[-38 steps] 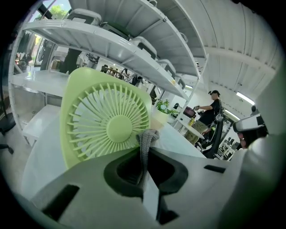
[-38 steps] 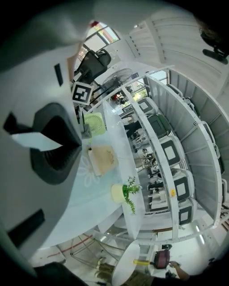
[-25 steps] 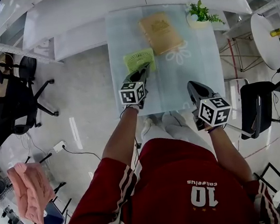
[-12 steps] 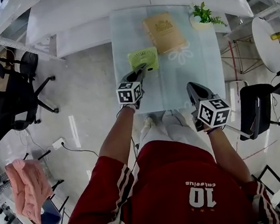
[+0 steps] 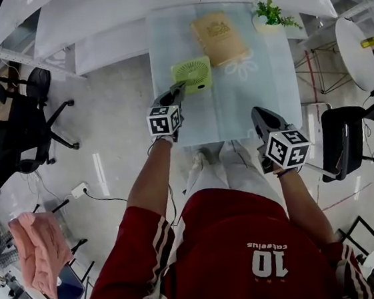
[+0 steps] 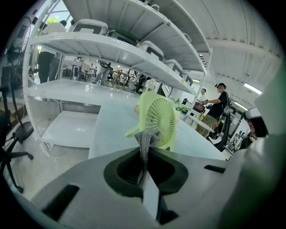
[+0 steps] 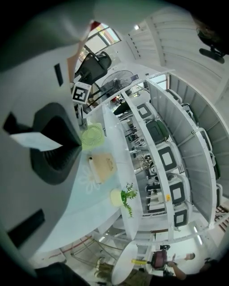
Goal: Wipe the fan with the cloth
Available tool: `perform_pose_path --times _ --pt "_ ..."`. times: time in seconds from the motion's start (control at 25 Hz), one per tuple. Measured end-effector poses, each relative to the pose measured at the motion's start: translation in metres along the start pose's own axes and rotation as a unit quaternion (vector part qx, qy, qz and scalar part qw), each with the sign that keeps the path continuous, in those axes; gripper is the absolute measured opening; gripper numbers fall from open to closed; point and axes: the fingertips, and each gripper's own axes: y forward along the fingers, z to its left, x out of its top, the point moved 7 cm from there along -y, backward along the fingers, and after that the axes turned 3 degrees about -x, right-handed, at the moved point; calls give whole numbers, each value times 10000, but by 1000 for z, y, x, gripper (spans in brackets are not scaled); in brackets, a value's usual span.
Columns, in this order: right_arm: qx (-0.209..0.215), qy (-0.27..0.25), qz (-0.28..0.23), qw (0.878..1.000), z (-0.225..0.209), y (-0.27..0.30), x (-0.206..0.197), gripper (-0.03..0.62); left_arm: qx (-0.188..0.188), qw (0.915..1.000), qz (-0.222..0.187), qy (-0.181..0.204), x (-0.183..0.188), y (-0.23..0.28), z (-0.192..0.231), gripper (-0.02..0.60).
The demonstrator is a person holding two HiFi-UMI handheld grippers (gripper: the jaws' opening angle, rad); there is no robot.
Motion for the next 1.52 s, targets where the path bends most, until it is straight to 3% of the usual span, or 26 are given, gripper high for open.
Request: perform_pose_path --times 0.6,0.92,1.08,1.28,1.52 --pt "-131 198 -333 9992 6 -24 -7 5 20 9997 -215 -128 4 -40 -6 25" --pt "-9 70 -417 9991 22 -46 -3 5 -25 9993 -226 -300 0 -108 -12 25" --pt "4 -54 -558 9984 28 -55 5 5 -32 9983 -513 -257 19 -145 -23 25" --pt "-44 -207 -665 9976 36 -70 9 5 84 9932 -1149 -150 60 -188 -40 26" --pt "-102 -139 -1064 9942 44 -101 32 5 -229 9866 -1551 449 111 -224 -71 26"
